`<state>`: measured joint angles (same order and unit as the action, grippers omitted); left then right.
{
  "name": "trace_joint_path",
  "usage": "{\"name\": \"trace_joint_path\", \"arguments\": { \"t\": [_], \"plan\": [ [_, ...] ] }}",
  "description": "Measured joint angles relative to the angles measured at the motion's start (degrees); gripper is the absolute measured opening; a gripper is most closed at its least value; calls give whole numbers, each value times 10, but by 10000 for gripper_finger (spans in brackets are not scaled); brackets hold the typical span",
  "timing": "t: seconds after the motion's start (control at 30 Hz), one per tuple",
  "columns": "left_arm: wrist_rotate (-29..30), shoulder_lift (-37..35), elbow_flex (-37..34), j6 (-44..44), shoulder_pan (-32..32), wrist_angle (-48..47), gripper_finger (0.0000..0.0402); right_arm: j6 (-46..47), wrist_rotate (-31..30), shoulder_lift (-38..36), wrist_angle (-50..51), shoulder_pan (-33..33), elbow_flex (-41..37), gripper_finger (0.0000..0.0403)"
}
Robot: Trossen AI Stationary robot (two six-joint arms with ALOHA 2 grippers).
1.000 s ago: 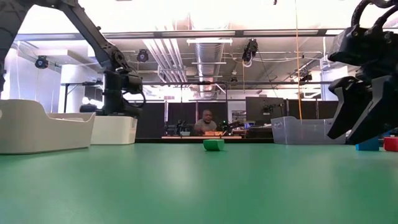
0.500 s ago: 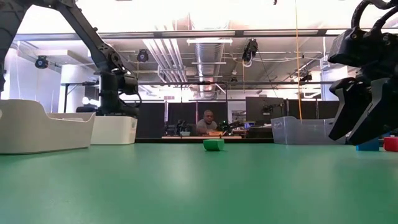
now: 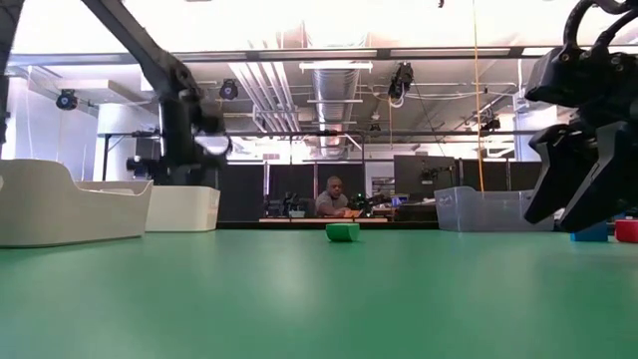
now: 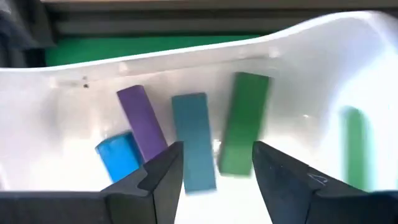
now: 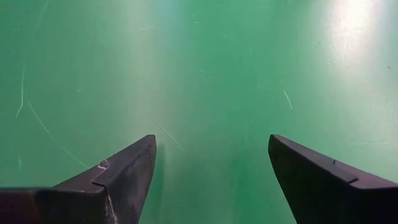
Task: Sort blocks by size
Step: Put the yellow rectangular block into the white bin
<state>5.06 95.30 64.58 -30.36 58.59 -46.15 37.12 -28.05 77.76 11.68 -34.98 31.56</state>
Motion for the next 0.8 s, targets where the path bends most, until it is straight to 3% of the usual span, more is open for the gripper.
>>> {"name": "trace_joint_path", "arguments": {
  "t": [0.17,0.3,0.53,0.7,0.8],
  "plan": [
    [3,-117,0,30,-37,-40,182,-8,0,0,0,0,4,313],
    [0,-221,-3,38,-132,-103,181,-10,-5,0,-3,0,6,324],
    [5,-348,-72,-114,-466,-96,172,-37,-37,-1,-33,2,6,334],
    [43,-358,-122,-264,-746,-31,170,-43,-36,-1,-74,1,6,330],
    [56,-339,-139,-347,-880,11,170,-45,-36,-1,-78,1,7,325]
  ]
}}
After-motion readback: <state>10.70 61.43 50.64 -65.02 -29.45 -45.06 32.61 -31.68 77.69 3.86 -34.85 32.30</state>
